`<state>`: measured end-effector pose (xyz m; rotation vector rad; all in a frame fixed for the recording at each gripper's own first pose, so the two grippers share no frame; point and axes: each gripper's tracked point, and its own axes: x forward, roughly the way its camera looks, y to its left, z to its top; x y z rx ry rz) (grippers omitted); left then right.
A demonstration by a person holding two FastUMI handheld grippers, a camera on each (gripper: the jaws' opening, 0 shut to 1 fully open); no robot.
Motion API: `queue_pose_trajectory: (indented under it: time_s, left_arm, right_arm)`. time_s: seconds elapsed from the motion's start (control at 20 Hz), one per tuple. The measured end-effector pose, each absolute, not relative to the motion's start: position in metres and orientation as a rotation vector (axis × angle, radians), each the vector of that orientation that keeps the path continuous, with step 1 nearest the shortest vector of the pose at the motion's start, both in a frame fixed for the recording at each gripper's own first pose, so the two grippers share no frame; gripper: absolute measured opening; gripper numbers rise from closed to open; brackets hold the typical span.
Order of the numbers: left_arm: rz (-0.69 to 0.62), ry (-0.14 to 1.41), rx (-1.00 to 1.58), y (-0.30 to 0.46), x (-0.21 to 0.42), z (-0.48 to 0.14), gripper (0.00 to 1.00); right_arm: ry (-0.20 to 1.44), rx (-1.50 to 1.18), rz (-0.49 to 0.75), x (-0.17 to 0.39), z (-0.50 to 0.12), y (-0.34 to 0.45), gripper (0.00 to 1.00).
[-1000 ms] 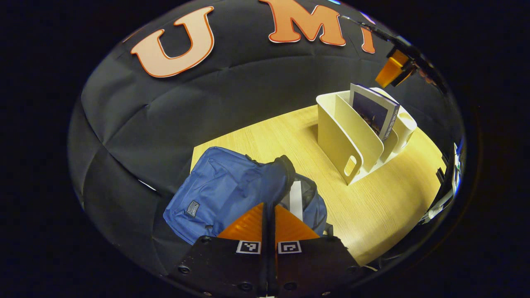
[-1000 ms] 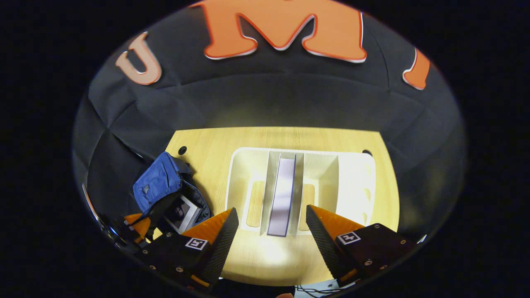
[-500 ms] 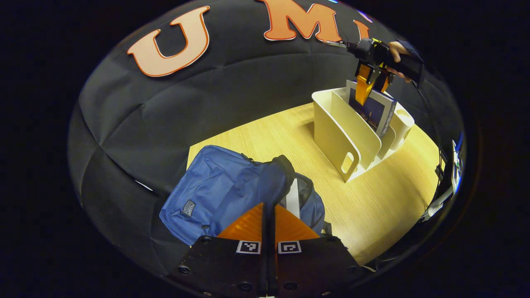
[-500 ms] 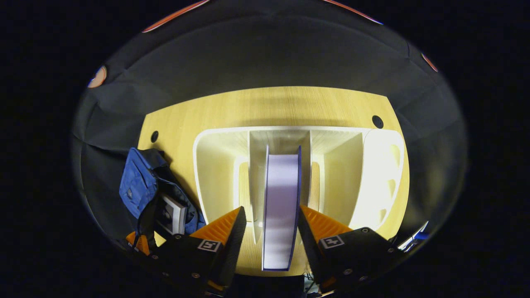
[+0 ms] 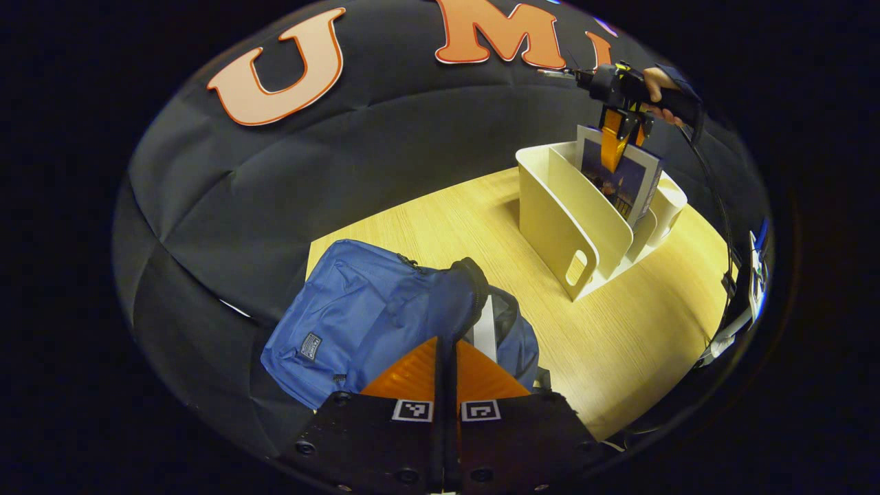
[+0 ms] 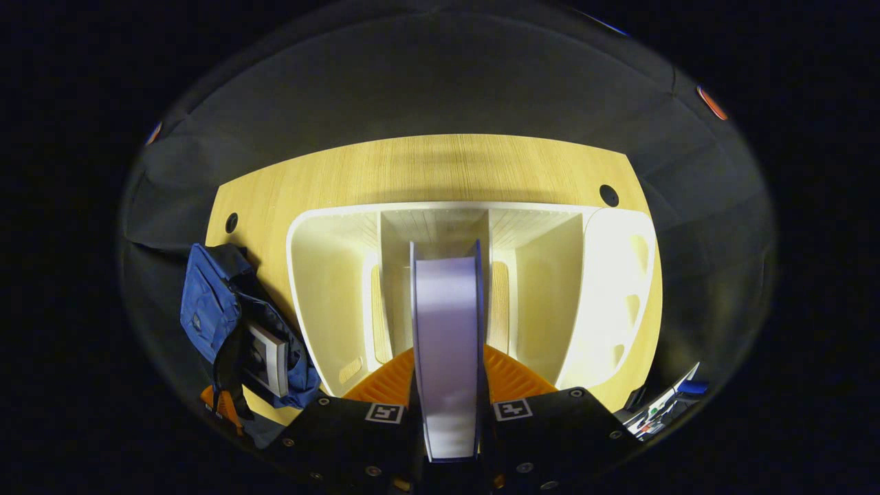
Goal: Open the schoolbag, grab two books from the bookshelf and put them into the schoolbag.
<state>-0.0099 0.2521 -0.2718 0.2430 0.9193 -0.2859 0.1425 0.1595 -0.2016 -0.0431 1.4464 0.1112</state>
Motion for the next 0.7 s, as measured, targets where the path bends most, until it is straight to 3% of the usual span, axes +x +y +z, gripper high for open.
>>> queue_pose_trajectory:
  time_s: [0.7]
  left_arm:
    - [-0.274, 0.909, 0.272, 0.251, -0.004, -0.260, 0.01]
  right_arm:
    - [1.255, 0.135, 0.249, 0.106, -0.082, 0.135, 0.33]
